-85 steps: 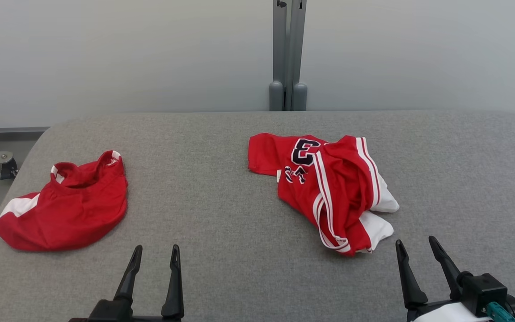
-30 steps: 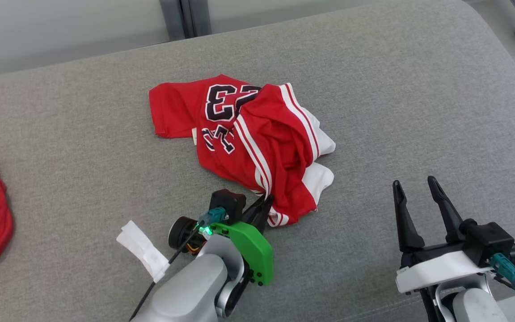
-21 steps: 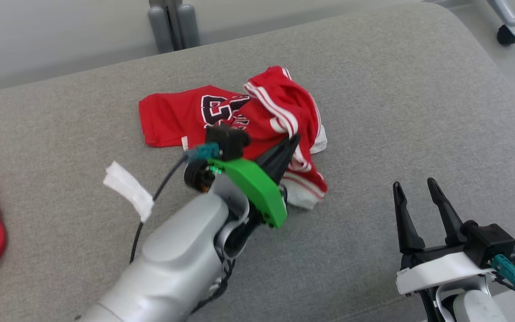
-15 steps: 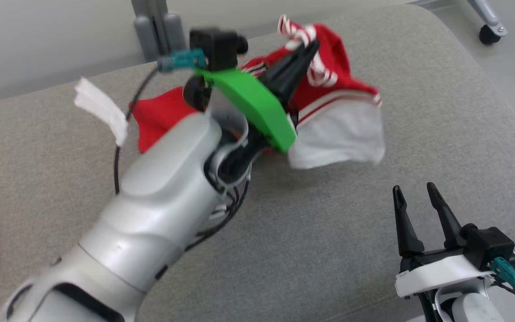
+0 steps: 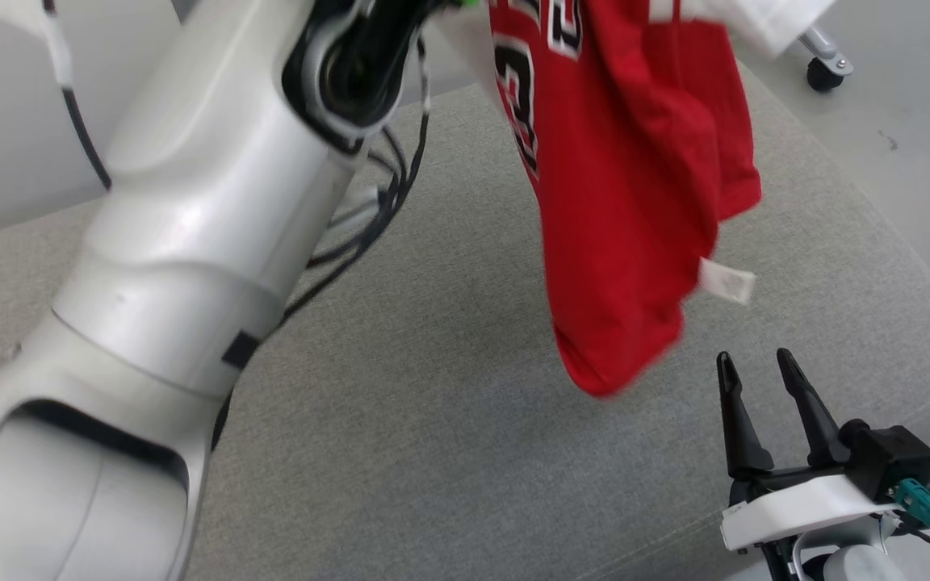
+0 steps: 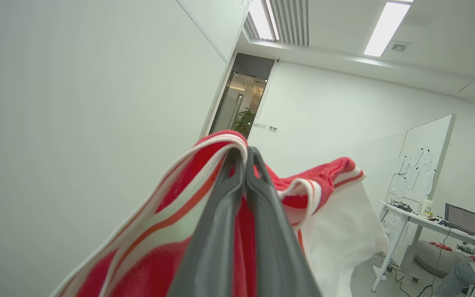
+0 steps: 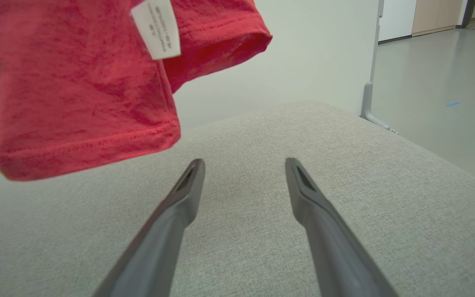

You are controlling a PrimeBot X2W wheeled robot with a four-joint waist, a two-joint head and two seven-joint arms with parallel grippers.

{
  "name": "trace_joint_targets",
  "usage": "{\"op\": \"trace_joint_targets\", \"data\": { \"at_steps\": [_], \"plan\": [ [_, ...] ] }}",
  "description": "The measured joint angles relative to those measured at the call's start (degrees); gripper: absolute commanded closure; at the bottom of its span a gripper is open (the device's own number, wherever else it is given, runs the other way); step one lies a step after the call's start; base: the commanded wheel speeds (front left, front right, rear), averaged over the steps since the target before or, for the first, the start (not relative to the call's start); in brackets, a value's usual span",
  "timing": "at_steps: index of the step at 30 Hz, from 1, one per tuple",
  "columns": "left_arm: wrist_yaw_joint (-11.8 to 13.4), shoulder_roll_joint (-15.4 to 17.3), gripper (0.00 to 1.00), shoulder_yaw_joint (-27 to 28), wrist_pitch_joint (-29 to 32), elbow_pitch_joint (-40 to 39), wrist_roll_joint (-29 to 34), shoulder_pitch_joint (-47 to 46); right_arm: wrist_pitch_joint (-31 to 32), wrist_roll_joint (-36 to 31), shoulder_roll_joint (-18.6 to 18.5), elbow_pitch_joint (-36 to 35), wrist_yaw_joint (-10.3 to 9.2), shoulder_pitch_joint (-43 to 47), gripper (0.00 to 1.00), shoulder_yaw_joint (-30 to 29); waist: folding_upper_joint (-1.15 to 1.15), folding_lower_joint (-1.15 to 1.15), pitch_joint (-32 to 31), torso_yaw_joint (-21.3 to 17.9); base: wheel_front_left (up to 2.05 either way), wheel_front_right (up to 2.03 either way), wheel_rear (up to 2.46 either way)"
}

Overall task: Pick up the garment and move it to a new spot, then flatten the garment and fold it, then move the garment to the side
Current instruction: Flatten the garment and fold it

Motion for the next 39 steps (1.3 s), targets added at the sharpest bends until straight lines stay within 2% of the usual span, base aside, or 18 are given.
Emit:
{"op": "trace_joint_targets", "data": {
  "at_steps": [5,11,17,23,27,29,32,35,39],
  "plan": [
    [0.0,3.65,1.0,-1.66,0.16,1.46,-3.44,18.28,0.0,-0.33,0.03,-0.69,0.0,0.71,0.0,-1.97,0.0,0.0,-0.25,2.07,0.0,0.0,0.0],
    [0.6,8.92,1.0,-0.62,-4.83,1.83,-5.15,36.96,0.0,-1.96,0.01,-1.1,0.0,0.78,0.0,-2.79,0.0,0.0,0.51,5.8,0.0,0.0,0.0],
    [1.67,10.81,1.0,4.72,-6.42,0.49,-5.17,46.75,0.0,-3.27,0.0,-1.33,0.0,0.74,0.0,-3.3,0.0,0.0,1.05,9.5,0.0,0.0,0.0],
    [4.64,12.11,1.0,12.05,-6.67,-2.86,-4.46,54.86,0.0,-3.69,0.01,-1.49,0.0,0.73,0.0,-3.07,0.0,0.0,1.27,12.81,0.0,0.0,0.0],
    [6.01,12.11,0.99,13.88,-6.66,-5.78,-2.04,59.33,0.0,-4.09,0.03,-1.46,-0.01,0.88,0.0,-2.88,0.0,0.0,1.29,14.75,0.0,0.0,0.0],
    [7.5,13.04,0.0,14.55,-6.66,-6.84,2.18,59.96,0.0,-4.17,0.01,-1.41,0.0,0.94,0.0,-2.8,0.0,0.0,1.28,15.54,0.0,0.0,0.0],
    [11.8,14.41,0.0,17.26,-6.67,-9.07,12.66,61.08,0.0,-4.35,0.03,-1.27,0.0,0.94,0.0,-2.59,0.0,0.0,1.15,16.35,0.0,0.0,0.0],
    [16.16,14.16,0.0,20.72,-6.75,-13.23,22.15,63.81,0.0,-4.55,0.03,-1.22,0.0,0.94,0.0,-2.58,0.0,0.0,0.69,16.46,0.0,0.0,0.0],
    [21.35,15.37,0.0,21.26,-6.75,-18.35,33.35,67.75,0.0,-4.67,0.03,-1.27,0.0,0.95,0.0,-2.35,0.0,0.0,0.47,15.89,0.0,0.0,0.0]
  ]
}}
